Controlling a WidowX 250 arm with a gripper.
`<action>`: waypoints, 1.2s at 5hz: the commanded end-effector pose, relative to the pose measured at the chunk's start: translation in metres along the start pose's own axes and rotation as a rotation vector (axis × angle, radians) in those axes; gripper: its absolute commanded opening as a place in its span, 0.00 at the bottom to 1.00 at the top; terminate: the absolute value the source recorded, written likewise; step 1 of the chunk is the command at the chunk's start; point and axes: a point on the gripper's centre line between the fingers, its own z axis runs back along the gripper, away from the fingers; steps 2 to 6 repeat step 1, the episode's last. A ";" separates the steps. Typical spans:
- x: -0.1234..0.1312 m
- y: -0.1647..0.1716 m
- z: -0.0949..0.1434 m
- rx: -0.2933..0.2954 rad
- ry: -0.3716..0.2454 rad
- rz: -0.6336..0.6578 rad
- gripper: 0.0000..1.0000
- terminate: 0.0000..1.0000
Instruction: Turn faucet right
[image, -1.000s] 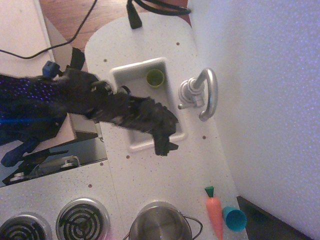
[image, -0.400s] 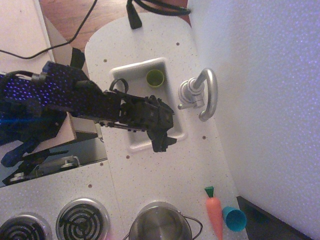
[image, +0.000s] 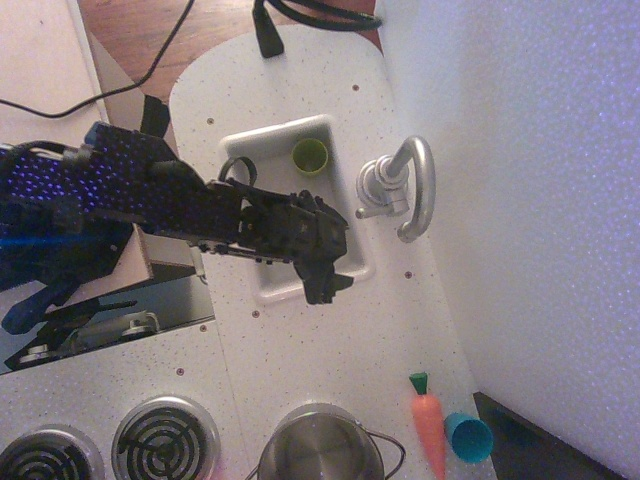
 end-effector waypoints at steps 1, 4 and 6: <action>0.015 -0.004 0.011 -0.014 -0.057 -0.005 1.00 1.00; 0.015 -0.004 0.011 -0.014 -0.057 -0.005 1.00 1.00; 0.015 -0.004 0.011 -0.014 -0.057 -0.005 1.00 1.00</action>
